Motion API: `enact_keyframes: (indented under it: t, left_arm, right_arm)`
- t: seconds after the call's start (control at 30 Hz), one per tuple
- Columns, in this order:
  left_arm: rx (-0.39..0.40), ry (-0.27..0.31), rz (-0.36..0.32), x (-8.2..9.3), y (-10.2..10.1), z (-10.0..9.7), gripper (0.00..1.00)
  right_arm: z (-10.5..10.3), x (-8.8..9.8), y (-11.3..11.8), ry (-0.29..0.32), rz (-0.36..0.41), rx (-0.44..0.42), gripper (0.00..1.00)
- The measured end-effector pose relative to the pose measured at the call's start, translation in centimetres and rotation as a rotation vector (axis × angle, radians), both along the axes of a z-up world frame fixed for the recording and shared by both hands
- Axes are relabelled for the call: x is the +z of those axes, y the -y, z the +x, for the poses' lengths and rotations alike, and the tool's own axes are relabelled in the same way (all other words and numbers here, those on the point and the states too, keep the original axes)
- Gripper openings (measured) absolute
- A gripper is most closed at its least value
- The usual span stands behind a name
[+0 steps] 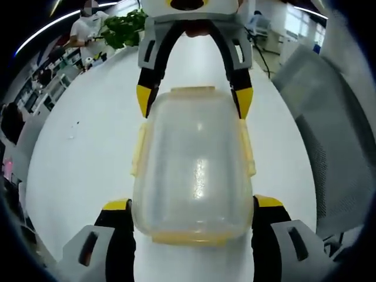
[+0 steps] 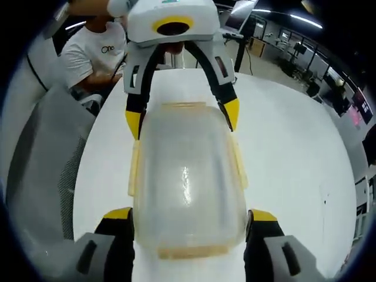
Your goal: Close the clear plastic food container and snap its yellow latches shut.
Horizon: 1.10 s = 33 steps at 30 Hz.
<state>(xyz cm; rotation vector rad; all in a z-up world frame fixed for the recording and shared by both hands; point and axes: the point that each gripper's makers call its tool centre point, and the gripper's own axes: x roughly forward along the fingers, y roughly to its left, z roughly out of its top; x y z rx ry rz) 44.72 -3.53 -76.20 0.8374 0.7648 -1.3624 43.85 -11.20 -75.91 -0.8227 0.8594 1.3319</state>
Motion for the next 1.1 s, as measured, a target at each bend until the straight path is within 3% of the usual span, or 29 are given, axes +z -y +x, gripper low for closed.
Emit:
enact_keyframes:
  t: [0.4,1.1]
  left_arm:
    - [0.003,-0.001,0.001,0.0,0.0,2.8,0.8]
    - [0.012,-0.005,0.011,-0.1,0.0,3.0,0.81]
  right_arm:
    - [2.8,0.0,0.0,0.0,-0.004,0.004,0.76]
    - [3.2,0.1,0.0,0.006,0.005,0.005,0.77]
